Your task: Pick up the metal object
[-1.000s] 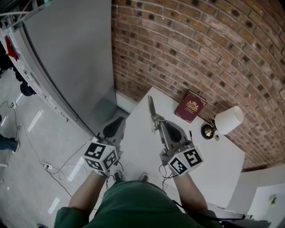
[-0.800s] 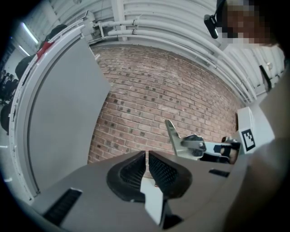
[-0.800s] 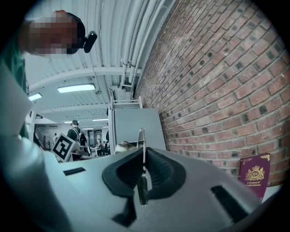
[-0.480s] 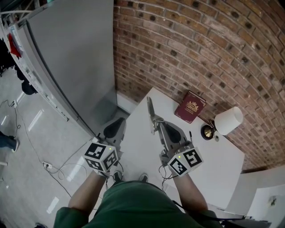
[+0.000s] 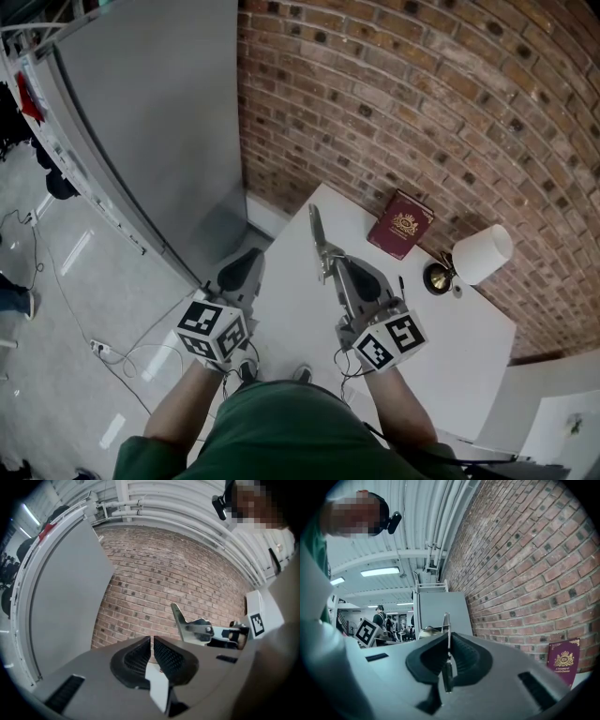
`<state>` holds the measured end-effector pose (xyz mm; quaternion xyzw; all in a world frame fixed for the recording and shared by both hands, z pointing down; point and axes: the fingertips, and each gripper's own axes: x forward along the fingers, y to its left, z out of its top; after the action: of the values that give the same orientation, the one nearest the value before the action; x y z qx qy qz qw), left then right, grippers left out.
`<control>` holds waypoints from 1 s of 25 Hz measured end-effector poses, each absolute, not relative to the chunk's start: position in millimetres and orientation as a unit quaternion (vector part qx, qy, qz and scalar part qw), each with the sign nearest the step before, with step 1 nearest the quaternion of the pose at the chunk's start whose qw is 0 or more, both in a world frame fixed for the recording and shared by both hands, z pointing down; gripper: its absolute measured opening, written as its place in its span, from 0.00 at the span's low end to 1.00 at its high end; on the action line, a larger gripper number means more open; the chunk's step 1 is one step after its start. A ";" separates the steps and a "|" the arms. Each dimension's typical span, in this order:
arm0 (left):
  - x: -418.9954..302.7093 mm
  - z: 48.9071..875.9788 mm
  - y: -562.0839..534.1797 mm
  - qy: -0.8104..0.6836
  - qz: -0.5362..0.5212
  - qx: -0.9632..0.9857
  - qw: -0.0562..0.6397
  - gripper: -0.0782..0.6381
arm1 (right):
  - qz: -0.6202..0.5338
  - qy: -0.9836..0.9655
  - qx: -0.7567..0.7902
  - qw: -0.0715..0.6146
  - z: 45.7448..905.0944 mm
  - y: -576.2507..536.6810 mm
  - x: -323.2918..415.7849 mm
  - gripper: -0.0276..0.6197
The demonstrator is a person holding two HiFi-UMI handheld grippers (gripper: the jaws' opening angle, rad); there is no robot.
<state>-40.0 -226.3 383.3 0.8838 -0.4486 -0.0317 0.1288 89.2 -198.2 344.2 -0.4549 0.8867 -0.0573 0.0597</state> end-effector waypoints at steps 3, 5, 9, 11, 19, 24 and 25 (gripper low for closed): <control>-38.8 383.6 -227.1 -0.450 -0.031 0.883 0.129 0.14 | -0.058 0.886 -0.456 0.059 345.2 -199.3 91.3 0.05; -37.4 383.1 -227.6 -0.450 -0.031 0.883 0.128 0.14 | -0.059 0.886 -0.456 0.059 346.1 -200.2 92.9 0.05; -34.3 384.6 -228.8 -0.453 -0.031 0.882 0.128 0.14 | -0.062 0.886 -0.455 0.060 348.4 -201.8 96.7 0.05; -32.3 385.6 -229.3 -0.454 -0.030 0.881 0.130 0.14 | -0.062 0.887 -0.454 0.060 348.3 -202.4 98.7 0.05; -16.0 389.2 -231.1 -0.455 -0.026 0.881 0.130 0.14 | -0.064 0.888 -0.452 0.060 352.1 -204.6 113.8 0.05; 0.4 392.0 -232.7 -0.454 -0.024 0.881 0.131 0.14 | -0.065 0.887 -0.453 0.060 355.1 -206.3 130.4 0.05; 3.9 392.4 -233.2 -0.454 -0.024 0.881 0.131 0.14 | -0.066 0.887 -0.454 0.059 355.4 -206.8 134.0 0.05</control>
<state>3.9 -233.2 392.4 0.8809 -0.4542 -0.0236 0.1309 134.0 -206.8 355.4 -0.4536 0.8868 -0.0659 0.0594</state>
